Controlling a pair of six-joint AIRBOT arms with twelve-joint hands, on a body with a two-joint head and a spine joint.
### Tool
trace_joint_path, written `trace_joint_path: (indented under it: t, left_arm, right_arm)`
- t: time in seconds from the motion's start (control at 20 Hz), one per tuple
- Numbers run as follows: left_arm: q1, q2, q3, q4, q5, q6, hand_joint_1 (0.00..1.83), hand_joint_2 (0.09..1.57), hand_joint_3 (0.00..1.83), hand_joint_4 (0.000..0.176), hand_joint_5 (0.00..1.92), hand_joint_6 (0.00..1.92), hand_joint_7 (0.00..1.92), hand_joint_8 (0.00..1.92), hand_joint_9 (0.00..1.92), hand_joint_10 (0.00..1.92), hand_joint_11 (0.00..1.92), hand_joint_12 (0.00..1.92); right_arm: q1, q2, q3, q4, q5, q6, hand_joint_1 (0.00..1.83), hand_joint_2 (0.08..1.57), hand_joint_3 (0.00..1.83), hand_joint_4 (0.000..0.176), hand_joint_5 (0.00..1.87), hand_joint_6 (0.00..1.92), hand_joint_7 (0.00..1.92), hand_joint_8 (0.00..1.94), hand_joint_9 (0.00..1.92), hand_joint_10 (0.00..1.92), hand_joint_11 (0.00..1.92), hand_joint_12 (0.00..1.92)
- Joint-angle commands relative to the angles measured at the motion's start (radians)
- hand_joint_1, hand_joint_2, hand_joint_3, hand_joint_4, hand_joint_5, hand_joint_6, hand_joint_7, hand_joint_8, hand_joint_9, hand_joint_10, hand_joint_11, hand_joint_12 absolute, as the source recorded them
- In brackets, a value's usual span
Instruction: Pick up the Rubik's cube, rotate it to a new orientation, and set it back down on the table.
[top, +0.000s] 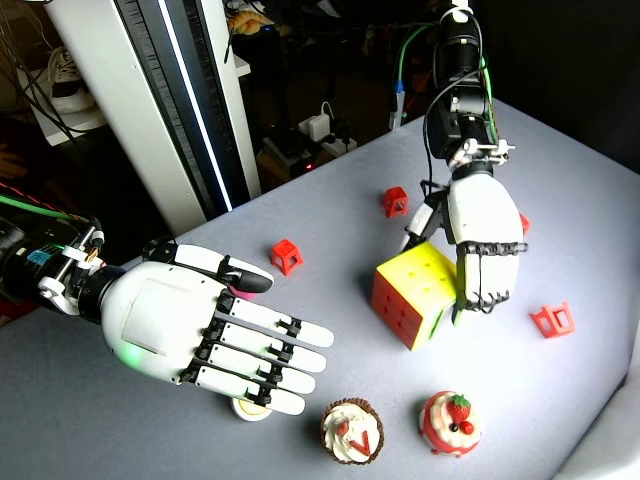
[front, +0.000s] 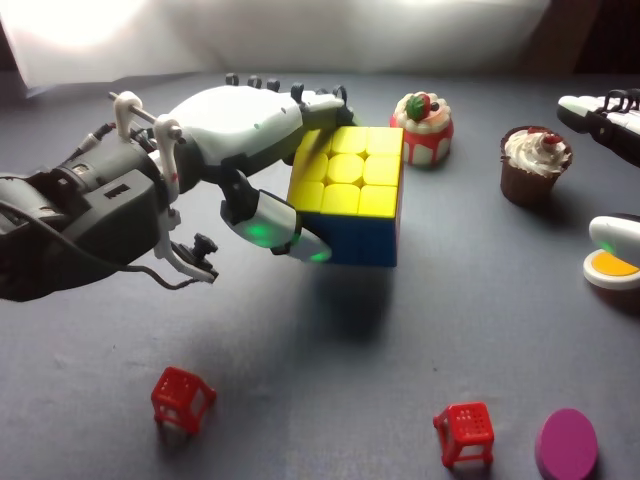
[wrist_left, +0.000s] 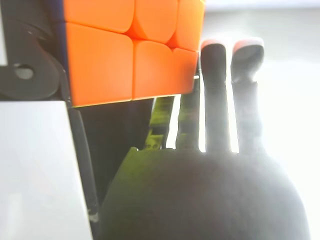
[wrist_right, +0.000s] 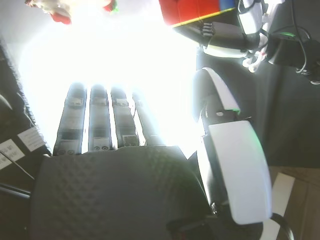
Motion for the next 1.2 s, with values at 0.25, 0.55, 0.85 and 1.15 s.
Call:
trace_joint_path:
  t: [0.25, 0.55, 0.85, 1.15]
  left_arm:
    - [0.016, 0.043, -0.042, 0.039, -0.287, -0.060, 1.23, 1.19, 0.00, 0.000, 0.89, 0.96, 0.80, 1.52, 0.71, 1.68, 0.66, 1.92]
    - [0.043, 0.071, -0.067, 0.063, -0.366, -0.084, 1.17, 1.30, 0.01, 0.000, 0.61, 1.44, 0.67, 1.60, 0.72, 1.90, 0.83, 1.92]
    - [0.073, 0.083, -0.073, 0.058, -0.413, -0.107, 1.19, 1.28, 0.01, 0.000, 0.60, 1.34, 0.77, 1.57, 0.58, 1.61, 0.55, 1.92]
    - [0.088, 0.091, -0.084, 0.059, -0.443, -0.111, 1.22, 1.22, 0.00, 0.000, 0.71, 1.25, 0.89, 1.38, 0.89, 1.57, 0.84, 1.89]
  right_arm:
    - [0.015, 0.012, 0.004, -0.030, 0.171, 0.006, 0.60, 1.42, 0.01, 0.000, 0.00, 0.00, 0.00, 0.00, 0.00, 0.00, 0.00, 0.00]
    - [0.027, 0.013, 0.010, -0.052, 0.188, 0.006, 0.71, 1.43, 0.01, 0.000, 0.00, 0.00, 0.00, 0.00, 0.00, 0.00, 0.02, 0.01]
    - [0.028, 0.010, 0.026, -0.063, 0.210, 0.006, 0.58, 1.53, 0.05, 0.016, 0.00, 0.00, 0.00, 0.00, 0.00, 0.00, 0.00, 0.00]
    - [0.052, -0.023, 0.068, -0.100, 0.213, 0.006, 0.50, 1.57, 0.09, 0.002, 0.00, 0.00, 0.00, 0.00, 0.03, 0.01, 0.01, 0.01]
